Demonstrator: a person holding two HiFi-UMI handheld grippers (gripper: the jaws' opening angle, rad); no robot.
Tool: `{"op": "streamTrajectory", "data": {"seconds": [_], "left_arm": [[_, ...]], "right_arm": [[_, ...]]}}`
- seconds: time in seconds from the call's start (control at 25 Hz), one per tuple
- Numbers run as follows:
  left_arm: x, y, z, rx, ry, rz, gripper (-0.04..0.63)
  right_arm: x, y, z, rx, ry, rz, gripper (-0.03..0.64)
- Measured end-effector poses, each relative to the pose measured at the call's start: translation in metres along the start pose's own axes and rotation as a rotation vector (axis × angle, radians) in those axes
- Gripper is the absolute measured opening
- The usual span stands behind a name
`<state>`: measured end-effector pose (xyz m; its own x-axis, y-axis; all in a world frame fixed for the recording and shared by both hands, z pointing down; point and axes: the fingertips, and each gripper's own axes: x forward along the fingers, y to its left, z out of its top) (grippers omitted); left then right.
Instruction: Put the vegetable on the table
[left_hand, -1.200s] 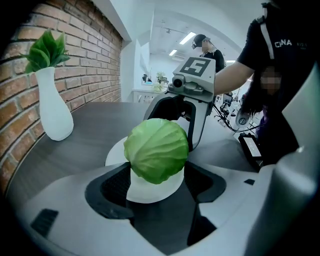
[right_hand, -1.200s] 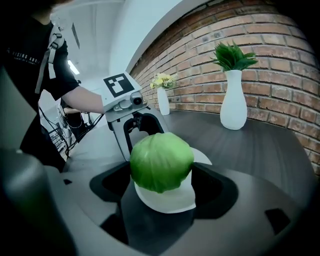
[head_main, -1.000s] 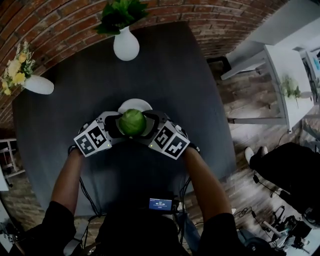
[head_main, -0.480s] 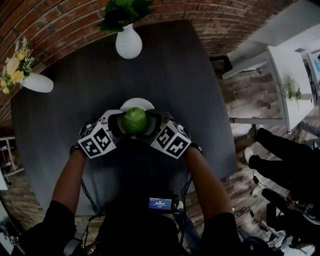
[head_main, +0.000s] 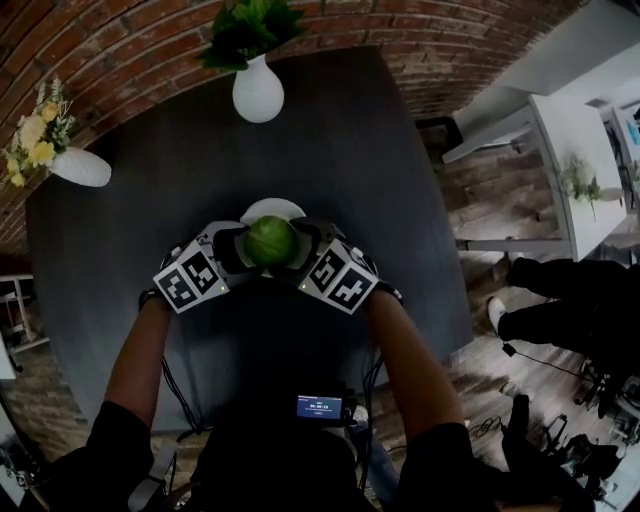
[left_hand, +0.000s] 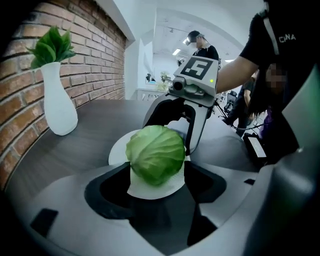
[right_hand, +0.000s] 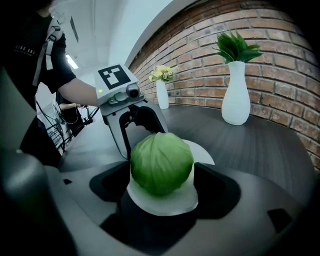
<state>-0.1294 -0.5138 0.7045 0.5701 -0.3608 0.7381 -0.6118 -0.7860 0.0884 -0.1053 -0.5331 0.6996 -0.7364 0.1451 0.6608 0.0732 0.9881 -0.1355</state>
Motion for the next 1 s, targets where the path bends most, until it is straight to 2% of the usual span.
{"op": "streamTrajectory", "data": {"seconds": [0.24,0.36,0.52,0.6,0.72,0.88,0.92,1.0], "left_arm": [[-0.027,0.005,0.005,-0.052,-0.036,0.052,0.318],[-0.048,0.004,0.008,-0.142,-0.115,0.078,0.318],[-0.078,-0.007,0.025,-0.257,-0.275,0.114,0.316],[-0.093,-0.017,0.036,-0.272,-0.333,0.141,0.313],[-0.111,-0.036,0.052,-0.291,-0.407,0.179,0.267],[-0.127,-0.064,0.071,-0.308,-0.471,0.202,0.232],[-0.130,-0.071,0.074,-0.317,-0.486,0.205,0.205],[-0.135,-0.084,0.079,-0.345,-0.518,0.212,0.180]], "right_arm": [[-0.019,-0.004,0.003,0.035,-0.026,-0.040,0.371],[-0.041,-0.006,0.010,0.085,-0.081,-0.082,0.371],[-0.076,0.001,0.026,0.168,-0.195,-0.138,0.371],[-0.090,0.012,0.035,0.198,-0.239,-0.150,0.371],[-0.108,0.034,0.046,0.228,-0.295,-0.154,0.370],[-0.128,0.062,0.053,0.257,-0.343,-0.155,0.368],[-0.133,0.068,0.053,0.265,-0.355,-0.161,0.367],[-0.146,0.077,0.055,0.282,-0.388,-0.191,0.254]]}}
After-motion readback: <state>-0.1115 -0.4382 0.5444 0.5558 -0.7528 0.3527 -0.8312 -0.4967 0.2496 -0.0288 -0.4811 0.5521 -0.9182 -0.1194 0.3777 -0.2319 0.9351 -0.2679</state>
